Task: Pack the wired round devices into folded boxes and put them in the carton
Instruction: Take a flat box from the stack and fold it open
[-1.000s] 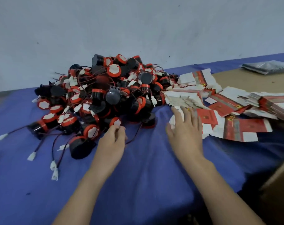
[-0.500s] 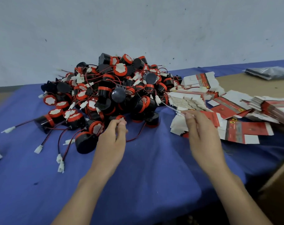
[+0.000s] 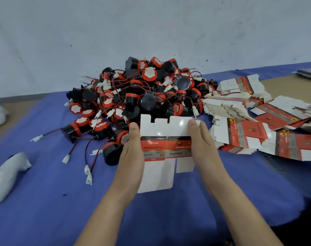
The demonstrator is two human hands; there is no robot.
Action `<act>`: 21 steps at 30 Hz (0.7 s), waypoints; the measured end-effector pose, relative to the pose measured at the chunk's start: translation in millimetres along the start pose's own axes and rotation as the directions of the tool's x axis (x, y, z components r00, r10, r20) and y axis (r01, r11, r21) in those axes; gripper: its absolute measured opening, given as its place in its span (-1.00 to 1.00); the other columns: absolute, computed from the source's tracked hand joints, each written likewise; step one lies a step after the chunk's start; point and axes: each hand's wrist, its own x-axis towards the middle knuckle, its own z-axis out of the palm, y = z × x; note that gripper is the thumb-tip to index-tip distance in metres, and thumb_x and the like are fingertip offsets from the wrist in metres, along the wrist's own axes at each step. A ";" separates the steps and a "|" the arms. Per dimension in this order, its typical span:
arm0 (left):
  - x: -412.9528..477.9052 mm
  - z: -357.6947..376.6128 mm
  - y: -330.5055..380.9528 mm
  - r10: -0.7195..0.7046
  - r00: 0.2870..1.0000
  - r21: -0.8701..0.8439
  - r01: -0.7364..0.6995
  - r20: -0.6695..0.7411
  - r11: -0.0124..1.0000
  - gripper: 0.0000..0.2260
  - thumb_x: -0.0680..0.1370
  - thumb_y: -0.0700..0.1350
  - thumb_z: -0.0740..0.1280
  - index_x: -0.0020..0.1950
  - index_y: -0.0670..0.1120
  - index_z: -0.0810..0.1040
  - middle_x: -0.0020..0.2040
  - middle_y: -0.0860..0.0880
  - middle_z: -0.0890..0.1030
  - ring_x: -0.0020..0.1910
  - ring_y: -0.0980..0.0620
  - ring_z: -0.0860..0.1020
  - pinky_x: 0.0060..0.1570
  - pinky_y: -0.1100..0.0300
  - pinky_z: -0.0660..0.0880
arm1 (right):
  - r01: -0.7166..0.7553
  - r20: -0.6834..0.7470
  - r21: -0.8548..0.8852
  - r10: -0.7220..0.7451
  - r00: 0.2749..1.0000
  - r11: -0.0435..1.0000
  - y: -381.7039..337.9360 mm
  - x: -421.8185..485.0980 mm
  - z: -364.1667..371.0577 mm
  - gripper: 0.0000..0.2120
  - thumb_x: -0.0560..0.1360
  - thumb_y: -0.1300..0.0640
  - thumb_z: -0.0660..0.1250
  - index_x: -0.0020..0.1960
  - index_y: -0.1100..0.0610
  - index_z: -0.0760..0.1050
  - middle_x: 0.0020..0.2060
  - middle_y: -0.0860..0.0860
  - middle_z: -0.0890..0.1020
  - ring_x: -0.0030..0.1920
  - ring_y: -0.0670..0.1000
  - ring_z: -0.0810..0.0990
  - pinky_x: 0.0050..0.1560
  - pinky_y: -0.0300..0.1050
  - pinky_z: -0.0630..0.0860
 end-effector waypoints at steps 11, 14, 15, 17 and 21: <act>-12.0 4.2 4.5 0.099 0.982 -0.002 -0.100 0.163 0.995 -0.55 0.42 0.48 -0.07 -0.11 0.48 0.61 -0.15 0.28 0.70 -0.15 0.32 0.66 -0.30 0.48 0.51 | 0.031 0.005 0.080 -0.031 1.000 0.996 4.9 -5.2 18.5 -0.08 0.50 -0.21 0.35 0.63 -0.16 -0.19 0.12 -0.39 0.44 -0.09 -0.59 0.48 -0.27 -0.59 0.42; -11.0 5.6 2.2 0.118 0.979 -0.012 -0.118 0.165 0.993 -0.57 0.41 0.48 -0.08 -0.14 0.52 0.58 -0.18 0.33 0.68 -0.17 0.36 0.64 -0.32 0.51 0.49 | 0.053 0.032 0.061 -0.055 0.998 0.997 8.6 -1.1 12.8 -0.20 0.53 -0.12 0.40 0.61 -0.15 0.01 0.13 -0.39 0.44 -0.07 -0.57 0.49 -0.23 -0.59 0.43; -9.9 4.8 0.1 0.121 0.979 -0.018 -0.120 0.167 0.993 -0.56 0.41 0.50 -0.09 -0.11 0.53 0.57 -0.15 0.32 0.68 -0.14 0.35 0.65 -0.26 0.45 0.53 | 0.053 0.042 0.048 -0.055 0.998 0.997 9.8 -1.0 10.9 -0.30 0.52 -0.11 0.41 0.54 -0.20 0.11 0.10 -0.40 0.47 -0.06 -0.55 0.50 -0.22 -0.57 0.44; -8.2 4.2 -3.3 0.121 0.975 -0.026 -0.118 0.186 0.993 -0.52 0.39 0.54 -0.09 -0.04 0.51 0.57 -0.09 0.29 0.70 -0.08 0.30 0.66 -0.09 0.29 0.53 | 0.066 0.041 0.013 -0.067 0.997 0.998 12.1 -2.3 7.2 -0.59 0.53 -0.06 0.41 0.23 -0.34 0.28 -0.03 -0.40 0.54 -0.05 -0.49 0.53 -0.22 -0.56 0.45; -9.9 7.0 -3.1 0.116 0.967 -0.016 -0.116 0.226 0.993 -0.52 0.41 0.50 -0.11 -0.12 0.49 0.60 -0.17 0.27 0.70 -0.16 0.29 0.67 -0.30 0.46 0.53 | 0.067 0.044 0.025 -0.068 0.997 0.997 11.5 -7.4 1.4 -0.71 0.58 0.02 0.37 0.09 -0.31 0.33 -0.08 -0.30 0.58 -0.11 -0.42 0.58 -0.25 -0.53 0.46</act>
